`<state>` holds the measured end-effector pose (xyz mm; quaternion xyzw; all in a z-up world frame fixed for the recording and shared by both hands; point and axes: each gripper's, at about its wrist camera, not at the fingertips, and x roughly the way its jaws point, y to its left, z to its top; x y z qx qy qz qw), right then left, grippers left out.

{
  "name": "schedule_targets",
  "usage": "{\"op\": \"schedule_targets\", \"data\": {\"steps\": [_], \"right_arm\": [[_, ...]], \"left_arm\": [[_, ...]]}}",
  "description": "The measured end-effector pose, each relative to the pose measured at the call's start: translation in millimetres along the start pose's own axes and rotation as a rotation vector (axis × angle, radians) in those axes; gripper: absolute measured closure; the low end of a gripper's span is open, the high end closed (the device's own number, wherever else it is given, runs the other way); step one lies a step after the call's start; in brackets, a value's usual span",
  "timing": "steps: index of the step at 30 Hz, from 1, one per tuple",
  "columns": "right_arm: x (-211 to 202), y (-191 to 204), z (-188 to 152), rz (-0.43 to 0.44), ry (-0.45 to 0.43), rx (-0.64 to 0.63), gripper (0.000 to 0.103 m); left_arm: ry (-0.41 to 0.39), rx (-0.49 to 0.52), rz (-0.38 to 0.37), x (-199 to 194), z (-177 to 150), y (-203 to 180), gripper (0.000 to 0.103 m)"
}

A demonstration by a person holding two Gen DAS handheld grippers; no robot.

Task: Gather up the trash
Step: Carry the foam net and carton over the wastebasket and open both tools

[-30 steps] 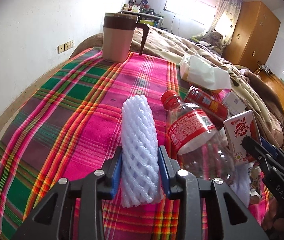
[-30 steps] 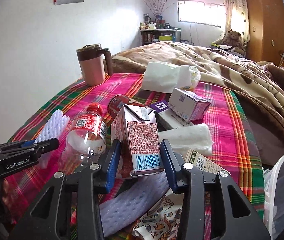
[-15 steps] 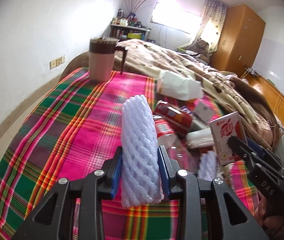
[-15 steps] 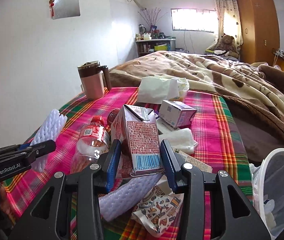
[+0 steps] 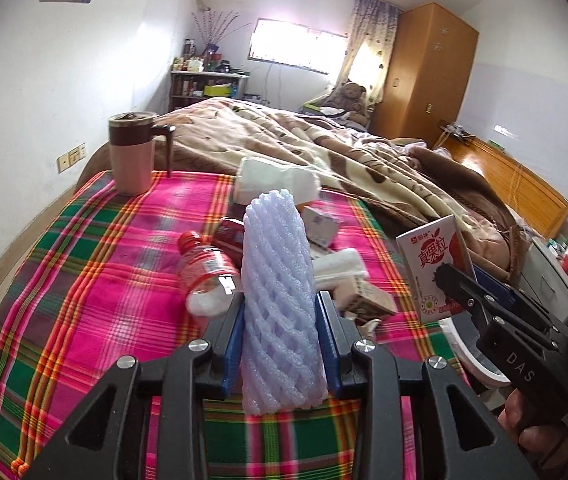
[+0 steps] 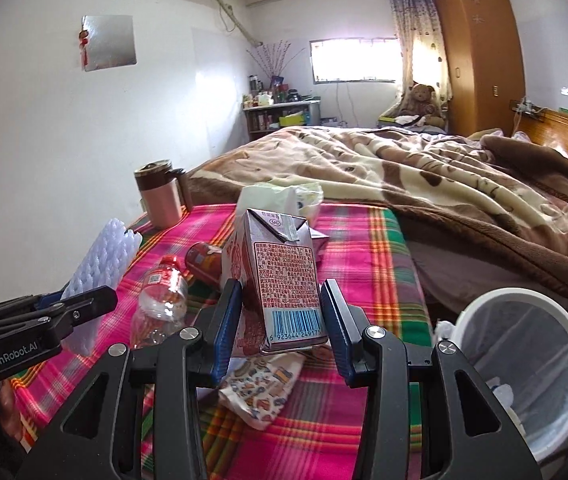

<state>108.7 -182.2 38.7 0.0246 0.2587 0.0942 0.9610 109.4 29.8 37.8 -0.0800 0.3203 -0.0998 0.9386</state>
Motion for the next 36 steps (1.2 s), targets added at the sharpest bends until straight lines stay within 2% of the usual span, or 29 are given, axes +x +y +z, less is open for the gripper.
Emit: {"op": "schedule_targets", "data": {"steps": [9,22,36], "right_arm": [[-21,-30,-2,-0.088,-0.038,0.04,0.061],[-40,-81,-10,-0.221,-0.047,0.108,0.061],[-45,-137,-28,-0.363,0.01,0.204,0.061]], "left_arm": [[-0.005,0.077,-0.085,3,0,-52,0.068],[0.015,0.212,-0.203,25,-2,-131,0.068],[0.081,0.31,-0.313,57,-13,-205,0.068]]}}
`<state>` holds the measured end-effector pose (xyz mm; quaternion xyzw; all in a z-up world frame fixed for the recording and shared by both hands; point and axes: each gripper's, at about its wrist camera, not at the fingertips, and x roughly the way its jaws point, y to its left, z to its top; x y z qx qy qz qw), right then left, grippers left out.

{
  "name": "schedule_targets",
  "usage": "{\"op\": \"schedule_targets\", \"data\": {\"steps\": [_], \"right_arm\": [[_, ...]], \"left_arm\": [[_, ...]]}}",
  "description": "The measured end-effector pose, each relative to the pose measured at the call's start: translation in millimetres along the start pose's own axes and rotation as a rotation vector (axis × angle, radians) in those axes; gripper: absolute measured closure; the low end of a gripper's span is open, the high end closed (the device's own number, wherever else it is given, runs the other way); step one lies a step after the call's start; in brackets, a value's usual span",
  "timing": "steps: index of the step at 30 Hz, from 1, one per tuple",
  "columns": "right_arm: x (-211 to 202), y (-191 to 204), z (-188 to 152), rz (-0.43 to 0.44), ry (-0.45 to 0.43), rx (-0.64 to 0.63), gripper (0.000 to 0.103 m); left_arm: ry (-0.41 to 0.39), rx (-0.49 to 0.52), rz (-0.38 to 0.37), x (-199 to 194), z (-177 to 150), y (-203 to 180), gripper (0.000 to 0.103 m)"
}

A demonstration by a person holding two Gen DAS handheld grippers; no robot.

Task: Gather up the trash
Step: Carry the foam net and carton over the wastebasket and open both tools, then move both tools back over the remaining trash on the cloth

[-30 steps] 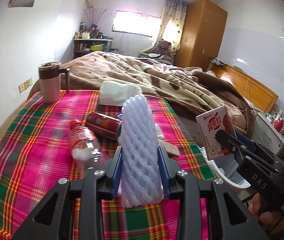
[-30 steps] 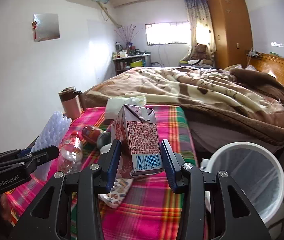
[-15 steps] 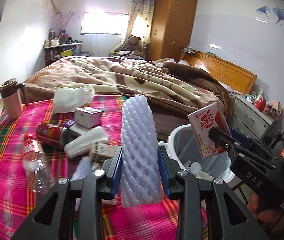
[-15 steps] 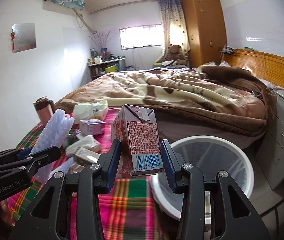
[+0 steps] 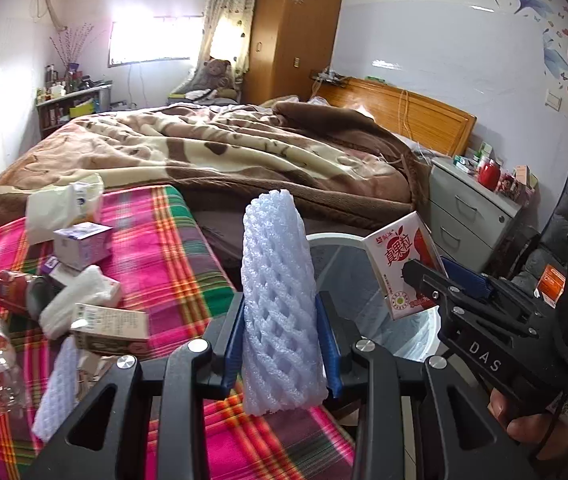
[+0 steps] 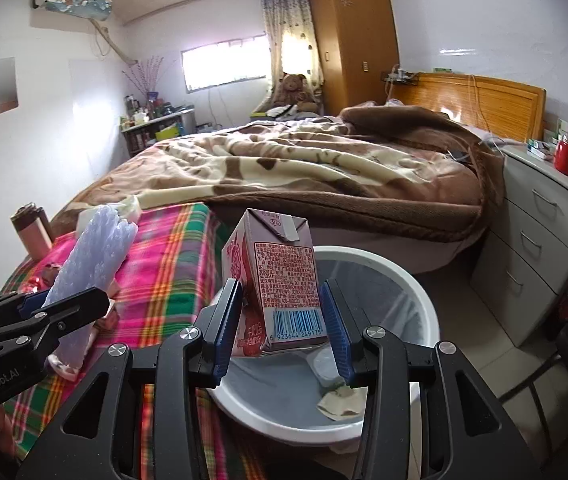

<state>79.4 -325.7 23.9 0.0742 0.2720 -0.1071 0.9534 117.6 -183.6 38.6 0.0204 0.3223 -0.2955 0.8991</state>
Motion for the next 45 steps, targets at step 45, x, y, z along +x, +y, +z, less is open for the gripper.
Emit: {"op": "schedule_targets", "data": {"steps": [45], "right_arm": [[15,-31,-9,-0.106,0.104,0.01,0.048]], "left_arm": [[0.068,0.029,-0.038,34,-1,-23,0.034]]}}
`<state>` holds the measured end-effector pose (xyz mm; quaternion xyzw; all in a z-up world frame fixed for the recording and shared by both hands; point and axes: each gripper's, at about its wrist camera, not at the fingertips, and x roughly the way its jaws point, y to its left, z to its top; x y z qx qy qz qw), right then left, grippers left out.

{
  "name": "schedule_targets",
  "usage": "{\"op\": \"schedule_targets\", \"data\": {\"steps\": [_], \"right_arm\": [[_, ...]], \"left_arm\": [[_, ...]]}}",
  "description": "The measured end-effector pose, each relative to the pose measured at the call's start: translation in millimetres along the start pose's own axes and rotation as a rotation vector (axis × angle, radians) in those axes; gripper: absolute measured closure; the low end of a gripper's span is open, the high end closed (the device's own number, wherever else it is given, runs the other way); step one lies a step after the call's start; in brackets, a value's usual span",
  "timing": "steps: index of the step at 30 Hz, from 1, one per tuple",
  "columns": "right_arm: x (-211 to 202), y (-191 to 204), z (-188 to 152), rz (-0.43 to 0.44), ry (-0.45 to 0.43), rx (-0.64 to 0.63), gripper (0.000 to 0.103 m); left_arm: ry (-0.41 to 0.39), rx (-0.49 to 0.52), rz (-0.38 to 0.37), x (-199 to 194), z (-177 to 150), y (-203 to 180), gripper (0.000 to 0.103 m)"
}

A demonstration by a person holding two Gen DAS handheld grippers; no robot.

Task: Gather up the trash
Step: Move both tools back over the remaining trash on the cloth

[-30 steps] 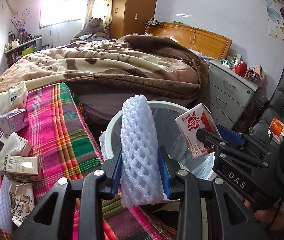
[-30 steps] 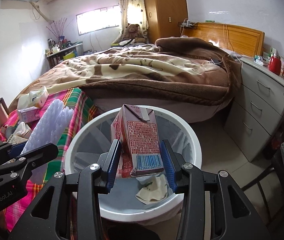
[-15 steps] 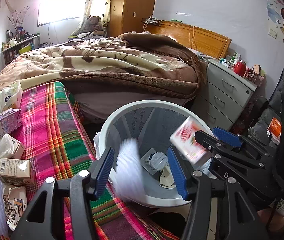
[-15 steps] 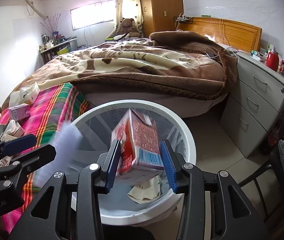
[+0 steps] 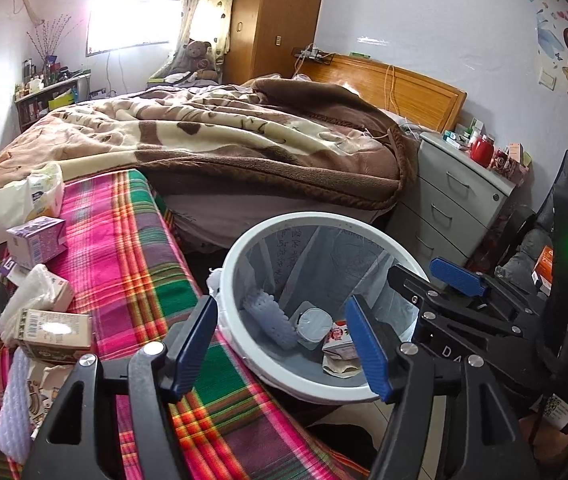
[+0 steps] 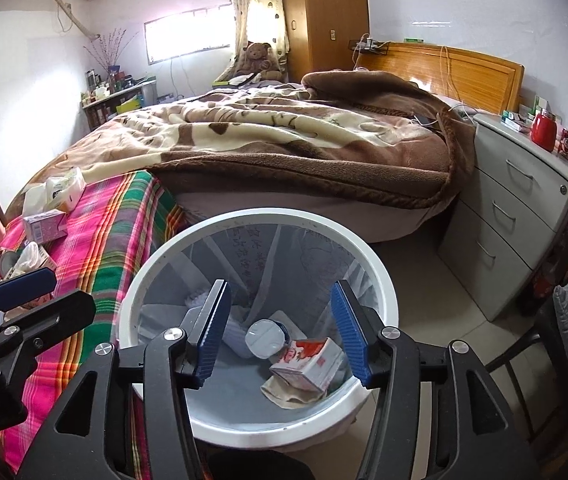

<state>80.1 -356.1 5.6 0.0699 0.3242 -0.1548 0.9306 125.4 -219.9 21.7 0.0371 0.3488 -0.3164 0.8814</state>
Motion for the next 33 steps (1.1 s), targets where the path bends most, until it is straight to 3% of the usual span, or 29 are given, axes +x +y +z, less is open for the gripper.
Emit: {"op": "schedule_targets", "data": {"steps": [10,29,33], "right_arm": [[-10,24,0,0.046,-0.027,-0.02,0.045],[-5,92,-6,0.235,-0.003,-0.057,0.042],[-2,108,-8,0.283,0.009,-0.082,0.037]], "left_arm": [[-0.042,-0.044,0.044,-26,-5,29,0.034],[-0.103,-0.232,0.255,-79,-36,135,0.028],[-0.106,-0.255,0.316,-89,-43,154,0.026]]}}
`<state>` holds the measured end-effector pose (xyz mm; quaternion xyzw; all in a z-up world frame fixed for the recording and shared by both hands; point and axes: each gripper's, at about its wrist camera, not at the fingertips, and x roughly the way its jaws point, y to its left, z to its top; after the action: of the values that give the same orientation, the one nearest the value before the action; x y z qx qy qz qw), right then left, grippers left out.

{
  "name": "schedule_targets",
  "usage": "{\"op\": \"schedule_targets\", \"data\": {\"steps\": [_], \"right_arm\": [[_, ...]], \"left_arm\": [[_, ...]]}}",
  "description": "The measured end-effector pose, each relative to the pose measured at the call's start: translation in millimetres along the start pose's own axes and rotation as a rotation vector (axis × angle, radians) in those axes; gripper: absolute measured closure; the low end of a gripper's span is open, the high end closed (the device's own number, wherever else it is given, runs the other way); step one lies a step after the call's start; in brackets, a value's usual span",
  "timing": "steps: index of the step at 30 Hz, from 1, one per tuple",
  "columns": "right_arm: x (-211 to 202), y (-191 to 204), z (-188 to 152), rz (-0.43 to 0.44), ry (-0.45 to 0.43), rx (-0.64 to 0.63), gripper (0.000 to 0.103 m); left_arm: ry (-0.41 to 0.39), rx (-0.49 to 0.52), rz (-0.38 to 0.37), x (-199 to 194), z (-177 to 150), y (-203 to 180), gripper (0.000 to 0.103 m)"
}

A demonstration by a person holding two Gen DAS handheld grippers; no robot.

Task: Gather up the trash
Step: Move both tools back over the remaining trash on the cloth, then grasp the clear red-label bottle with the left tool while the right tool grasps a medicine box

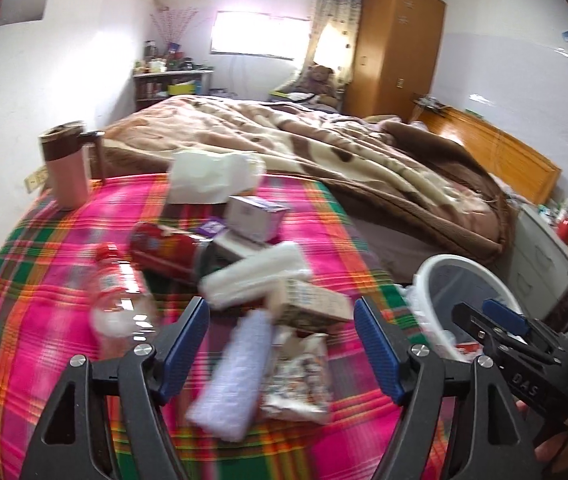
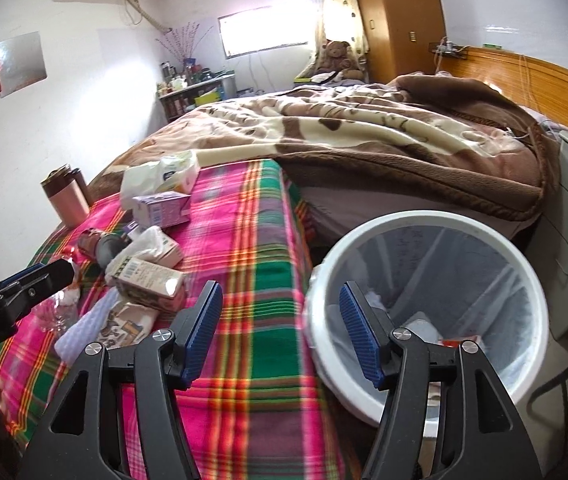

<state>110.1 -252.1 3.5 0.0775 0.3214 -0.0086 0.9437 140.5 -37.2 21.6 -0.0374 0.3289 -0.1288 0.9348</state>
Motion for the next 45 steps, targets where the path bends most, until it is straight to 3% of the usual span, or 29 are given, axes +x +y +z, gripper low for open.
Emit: {"op": "schedule_targets", "data": {"steps": [7,21,31,45], "right_arm": [[15,24,-5,0.077,0.057,-0.017,0.033],[47,70,7,0.115,0.084,-0.198,0.033],[72,88,11,0.158,0.134,-0.303,0.033],[99,92,14,0.202,0.222,-0.328,0.033]], "left_arm": [[0.013,-0.07,0.061,0,-3,41,0.025],[0.066,-0.142,0.146,13,-10,94,0.024],[0.123,-0.151,0.146,38,-7,105,0.022],[0.181,-0.17,0.141,59,-6,117,0.021]]}}
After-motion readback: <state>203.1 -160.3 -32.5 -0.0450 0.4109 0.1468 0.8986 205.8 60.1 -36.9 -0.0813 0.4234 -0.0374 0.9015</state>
